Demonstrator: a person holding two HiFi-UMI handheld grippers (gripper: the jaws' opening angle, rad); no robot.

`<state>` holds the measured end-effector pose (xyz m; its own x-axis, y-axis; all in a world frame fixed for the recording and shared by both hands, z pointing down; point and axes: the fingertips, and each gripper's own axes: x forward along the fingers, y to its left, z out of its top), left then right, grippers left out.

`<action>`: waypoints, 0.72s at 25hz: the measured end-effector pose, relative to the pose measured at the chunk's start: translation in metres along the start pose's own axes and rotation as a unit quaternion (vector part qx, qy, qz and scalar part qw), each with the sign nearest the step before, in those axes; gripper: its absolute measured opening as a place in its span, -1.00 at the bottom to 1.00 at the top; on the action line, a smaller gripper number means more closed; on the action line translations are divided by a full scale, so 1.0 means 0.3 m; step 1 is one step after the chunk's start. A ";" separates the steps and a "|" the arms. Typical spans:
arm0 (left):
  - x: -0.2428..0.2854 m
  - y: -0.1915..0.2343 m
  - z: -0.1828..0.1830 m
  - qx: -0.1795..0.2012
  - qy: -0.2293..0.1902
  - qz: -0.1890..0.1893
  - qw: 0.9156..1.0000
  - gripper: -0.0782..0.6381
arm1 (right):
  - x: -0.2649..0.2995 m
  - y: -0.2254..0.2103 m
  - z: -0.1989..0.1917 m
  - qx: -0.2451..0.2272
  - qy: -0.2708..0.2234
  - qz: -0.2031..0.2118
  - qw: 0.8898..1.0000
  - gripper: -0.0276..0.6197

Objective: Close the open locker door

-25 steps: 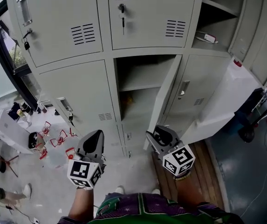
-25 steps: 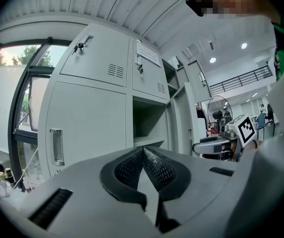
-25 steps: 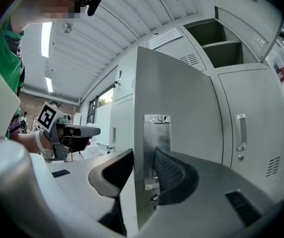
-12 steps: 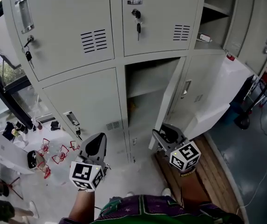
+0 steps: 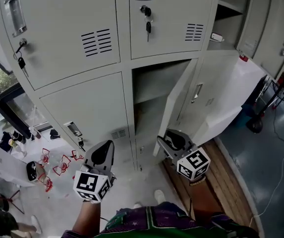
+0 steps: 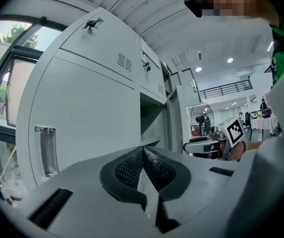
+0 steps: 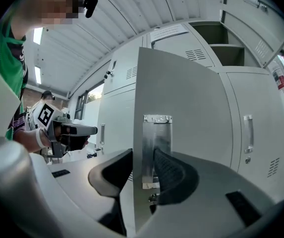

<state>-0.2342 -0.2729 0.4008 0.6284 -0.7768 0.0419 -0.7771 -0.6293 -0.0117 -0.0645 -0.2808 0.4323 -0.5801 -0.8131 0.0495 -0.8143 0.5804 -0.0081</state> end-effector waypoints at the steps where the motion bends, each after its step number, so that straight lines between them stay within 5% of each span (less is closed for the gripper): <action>1: 0.006 0.000 0.004 0.000 -0.001 0.003 1.000 -0.72 | 0.010 0.000 -0.001 -0.001 0.001 0.003 1.000 -0.47; 18: 0.074 0.044 0.056 0.007 -0.011 0.086 0.996 -0.72 | 0.182 -0.007 0.011 -0.011 0.010 0.067 0.998 -0.46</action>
<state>-0.2298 -0.2989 0.3849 0.4871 -0.8732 0.0162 -0.8726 -0.4874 -0.0311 -0.0946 -0.3267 0.4318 -0.6830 -0.7272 0.0687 -0.7286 0.6849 0.0061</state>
